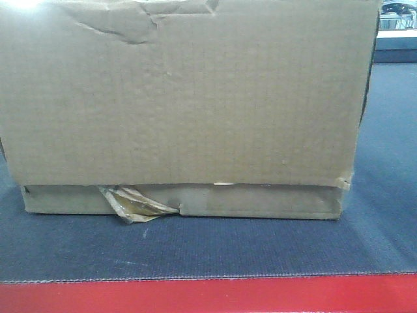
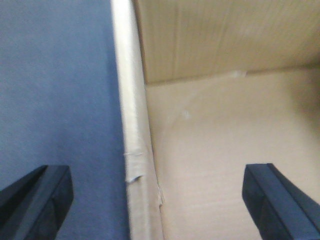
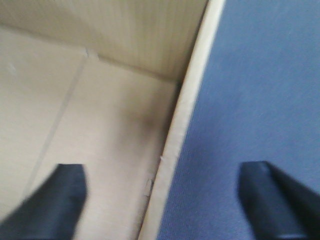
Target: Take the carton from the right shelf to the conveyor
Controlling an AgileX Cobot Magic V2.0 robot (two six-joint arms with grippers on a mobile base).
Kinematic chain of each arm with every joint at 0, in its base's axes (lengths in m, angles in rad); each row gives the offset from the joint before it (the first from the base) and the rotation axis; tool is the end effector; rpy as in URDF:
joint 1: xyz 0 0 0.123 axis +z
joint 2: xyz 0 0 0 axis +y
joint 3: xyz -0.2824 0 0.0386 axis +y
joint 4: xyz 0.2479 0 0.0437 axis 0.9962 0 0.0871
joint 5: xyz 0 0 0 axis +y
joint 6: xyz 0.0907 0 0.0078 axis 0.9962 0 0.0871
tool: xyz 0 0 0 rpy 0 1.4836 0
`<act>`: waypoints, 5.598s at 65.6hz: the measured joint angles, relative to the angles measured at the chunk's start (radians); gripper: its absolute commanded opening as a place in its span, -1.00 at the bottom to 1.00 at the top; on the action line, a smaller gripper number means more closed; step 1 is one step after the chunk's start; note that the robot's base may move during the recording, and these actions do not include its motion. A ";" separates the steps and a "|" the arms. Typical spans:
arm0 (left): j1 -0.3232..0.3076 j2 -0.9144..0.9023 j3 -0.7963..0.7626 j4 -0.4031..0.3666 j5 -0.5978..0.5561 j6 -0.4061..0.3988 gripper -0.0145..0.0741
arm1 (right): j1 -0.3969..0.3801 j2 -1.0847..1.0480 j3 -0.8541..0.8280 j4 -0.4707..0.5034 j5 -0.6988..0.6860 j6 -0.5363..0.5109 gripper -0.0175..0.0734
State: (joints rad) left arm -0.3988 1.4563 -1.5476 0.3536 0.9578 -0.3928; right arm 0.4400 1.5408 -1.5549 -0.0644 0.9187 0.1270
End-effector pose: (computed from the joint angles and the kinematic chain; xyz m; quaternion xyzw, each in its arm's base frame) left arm 0.2983 -0.0977 0.4145 0.0406 0.9082 0.0122 0.4164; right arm 0.3092 0.1404 0.3873 -0.1535 0.9167 0.0731 0.3616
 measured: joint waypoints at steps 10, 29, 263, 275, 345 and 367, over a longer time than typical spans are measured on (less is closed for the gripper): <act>0.000 -0.131 0.019 0.038 0.001 0.000 0.41 | 0.000 -0.111 0.000 -0.016 0.000 0.004 -0.56; 0.115 -0.376 0.273 0.068 -0.070 0.000 -0.69 | -0.109 -0.350 0.193 -0.092 -0.057 0.071 -0.76; 0.427 -1.451 1.550 -0.346 -0.941 0.385 -0.65 | -0.258 -1.349 1.159 -0.131 -0.681 0.076 -0.76; 0.428 -1.451 1.550 -0.346 -0.941 0.386 -0.65 | -0.258 -1.349 1.159 -0.131 -0.681 0.076 -0.76; 0.428 -1.451 1.550 -0.348 -0.941 0.393 -0.65 | -0.437 -1.455 1.517 0.127 -0.919 -0.187 -0.76; 0.429 -1.451 1.550 -0.348 -0.941 0.393 -0.65 | -0.437 -1.536 1.555 0.127 -0.932 -0.187 -0.76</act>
State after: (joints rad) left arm 0.0302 0.0050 0.0028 0.0060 0.0166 0.0000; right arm 0.0032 0.0047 0.0002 0.0630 -0.0130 -0.0597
